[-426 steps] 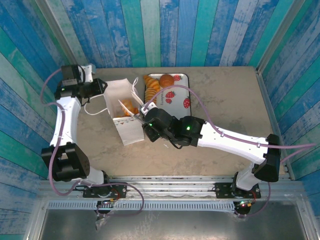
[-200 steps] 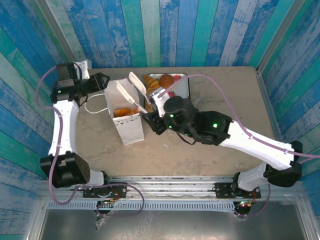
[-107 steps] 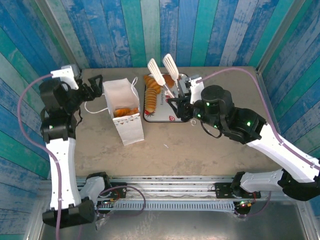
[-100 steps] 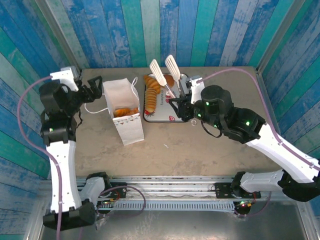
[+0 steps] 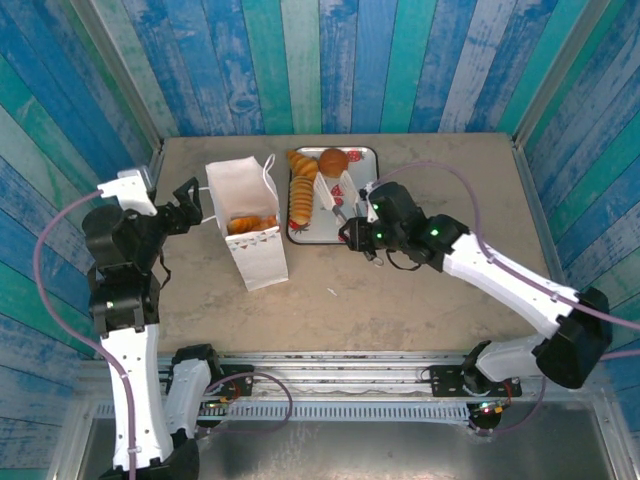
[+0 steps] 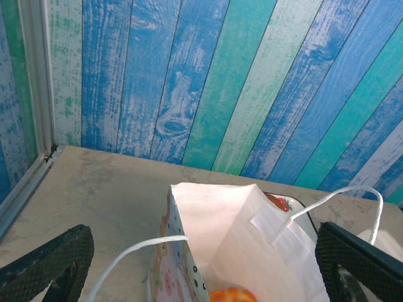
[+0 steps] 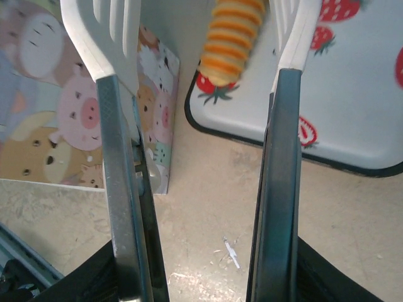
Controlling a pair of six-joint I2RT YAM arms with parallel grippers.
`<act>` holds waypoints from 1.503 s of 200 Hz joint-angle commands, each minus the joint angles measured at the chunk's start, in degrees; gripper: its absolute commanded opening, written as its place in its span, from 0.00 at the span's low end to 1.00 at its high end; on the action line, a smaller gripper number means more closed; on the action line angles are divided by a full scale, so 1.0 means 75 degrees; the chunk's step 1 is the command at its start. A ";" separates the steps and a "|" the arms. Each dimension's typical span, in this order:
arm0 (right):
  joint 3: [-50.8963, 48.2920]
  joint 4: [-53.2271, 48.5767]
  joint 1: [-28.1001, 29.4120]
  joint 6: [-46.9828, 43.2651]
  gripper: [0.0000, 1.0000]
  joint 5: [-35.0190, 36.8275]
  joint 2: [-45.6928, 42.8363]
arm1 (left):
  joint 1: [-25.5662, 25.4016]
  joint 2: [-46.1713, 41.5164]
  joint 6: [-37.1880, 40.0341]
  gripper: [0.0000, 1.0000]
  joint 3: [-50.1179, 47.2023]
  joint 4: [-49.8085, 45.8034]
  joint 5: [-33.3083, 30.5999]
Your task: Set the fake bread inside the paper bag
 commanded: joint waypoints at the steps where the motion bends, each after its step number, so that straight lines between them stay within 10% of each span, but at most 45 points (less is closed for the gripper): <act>1: 0.0078 0.0666 -0.0126 0.0280 0.53 -0.0736 0.0388 | 0.0032 -0.0154 0.0261 0.94 -0.0078 0.0067 -0.0395; 300: 0.1862 0.1104 -0.1068 0.0154 0.59 -0.2748 0.4244 | 0.0033 -0.0306 0.0800 0.94 -0.0069 -0.0173 -0.1160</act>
